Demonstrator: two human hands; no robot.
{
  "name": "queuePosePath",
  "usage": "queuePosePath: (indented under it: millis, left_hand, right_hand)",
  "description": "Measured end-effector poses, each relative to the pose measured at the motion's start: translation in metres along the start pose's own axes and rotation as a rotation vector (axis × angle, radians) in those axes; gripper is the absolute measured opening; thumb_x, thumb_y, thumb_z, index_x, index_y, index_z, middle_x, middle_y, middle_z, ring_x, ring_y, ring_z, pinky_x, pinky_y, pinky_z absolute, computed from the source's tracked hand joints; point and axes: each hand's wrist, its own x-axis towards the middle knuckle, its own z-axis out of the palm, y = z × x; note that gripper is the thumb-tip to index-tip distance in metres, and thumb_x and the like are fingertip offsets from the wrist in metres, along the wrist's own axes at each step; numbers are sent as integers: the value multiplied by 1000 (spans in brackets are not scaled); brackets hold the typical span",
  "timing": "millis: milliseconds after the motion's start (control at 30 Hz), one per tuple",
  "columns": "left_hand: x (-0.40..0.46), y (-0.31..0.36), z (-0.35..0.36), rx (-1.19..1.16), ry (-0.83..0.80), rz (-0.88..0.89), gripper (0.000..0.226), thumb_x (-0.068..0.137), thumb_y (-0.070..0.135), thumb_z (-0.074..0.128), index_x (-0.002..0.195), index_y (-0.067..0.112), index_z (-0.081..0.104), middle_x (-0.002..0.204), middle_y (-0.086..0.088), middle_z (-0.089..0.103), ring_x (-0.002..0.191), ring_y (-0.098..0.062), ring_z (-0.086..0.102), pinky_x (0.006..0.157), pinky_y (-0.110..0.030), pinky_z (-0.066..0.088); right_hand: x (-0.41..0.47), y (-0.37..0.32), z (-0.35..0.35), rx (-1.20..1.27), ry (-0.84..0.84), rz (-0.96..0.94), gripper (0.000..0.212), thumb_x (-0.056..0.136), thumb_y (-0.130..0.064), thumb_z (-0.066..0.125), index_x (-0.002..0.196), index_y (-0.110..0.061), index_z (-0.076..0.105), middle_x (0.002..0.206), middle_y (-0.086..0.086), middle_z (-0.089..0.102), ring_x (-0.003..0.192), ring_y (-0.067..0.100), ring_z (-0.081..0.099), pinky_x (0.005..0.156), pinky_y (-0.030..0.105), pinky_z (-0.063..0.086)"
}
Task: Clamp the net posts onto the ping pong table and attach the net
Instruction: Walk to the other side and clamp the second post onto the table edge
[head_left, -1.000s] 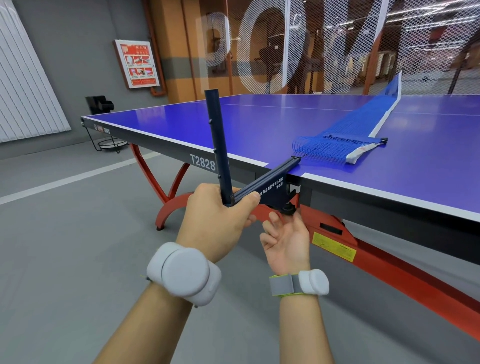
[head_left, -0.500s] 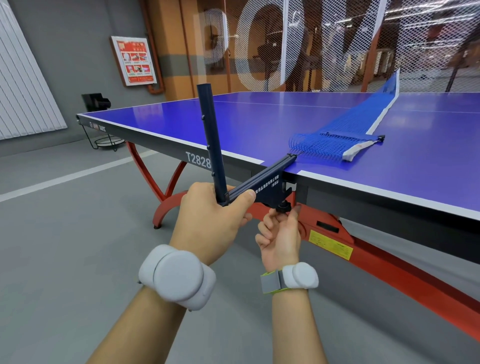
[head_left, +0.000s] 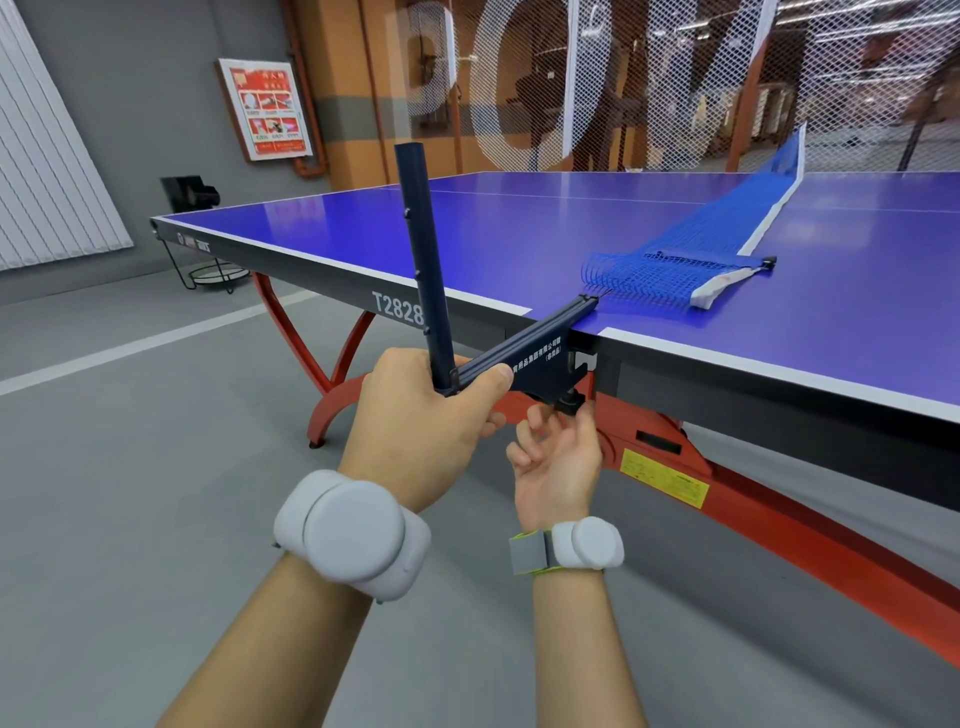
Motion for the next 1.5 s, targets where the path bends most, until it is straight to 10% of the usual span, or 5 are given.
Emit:
queuePosePath:
  millis: [167, 700, 900, 1167, 1500]
  left_hand:
    - [0, -1, 1, 14, 20, -2, 23, 94, 27, 78, 90, 4, 81, 77, -10, 82, 68, -13, 82, 81, -46, 70]
    - [0, -3, 0, 23, 25, 24, 16, 94, 27, 77, 87, 13, 82, 73, -6, 82, 68, -14, 82, 81, -46, 70]
    - [0, -3, 2, 20, 36, 33, 19, 94, 26, 78, 85, 9, 81, 74, -8, 82, 67, -14, 82, 80, -48, 69]
    - [-1, -4, 1, 21, 30, 26, 18, 94, 28, 78, 88, 12, 81, 73, -5, 82, 68, -14, 82, 80, -47, 69]
    - [-1, -4, 2, 26, 41, 30, 20, 92, 29, 79, 86, 11, 80, 72, -6, 81, 67, -14, 82, 80, -47, 69]
  right_hand:
    - [5, -14, -5, 27, -14, 199, 61, 95, -72, 36, 74, -17, 49, 59, -4, 28, 45, 9, 19, 40, 20, 16]
    - [2, 3, -7, 13, -73, -44, 42, 103, -48, 39, 107, -13, 62, 80, 1, 57, 55, 14, 32, 51, 27, 27]
    - [7, -11, -8, 66, -103, 145, 49, 99, -59, 42, 77, -17, 51, 61, -4, 24, 46, 10, 19, 39, 21, 19]
    - [3, 4, -5, 58, -71, -134, 29, 106, -35, 41, 101, -12, 58, 79, 1, 52, 53, 14, 37, 50, 26, 27]
    - [3, 1, -4, -15, -75, -21, 48, 104, -55, 35, 98, -16, 63, 72, -2, 51, 50, 11, 30, 45, 24, 21]
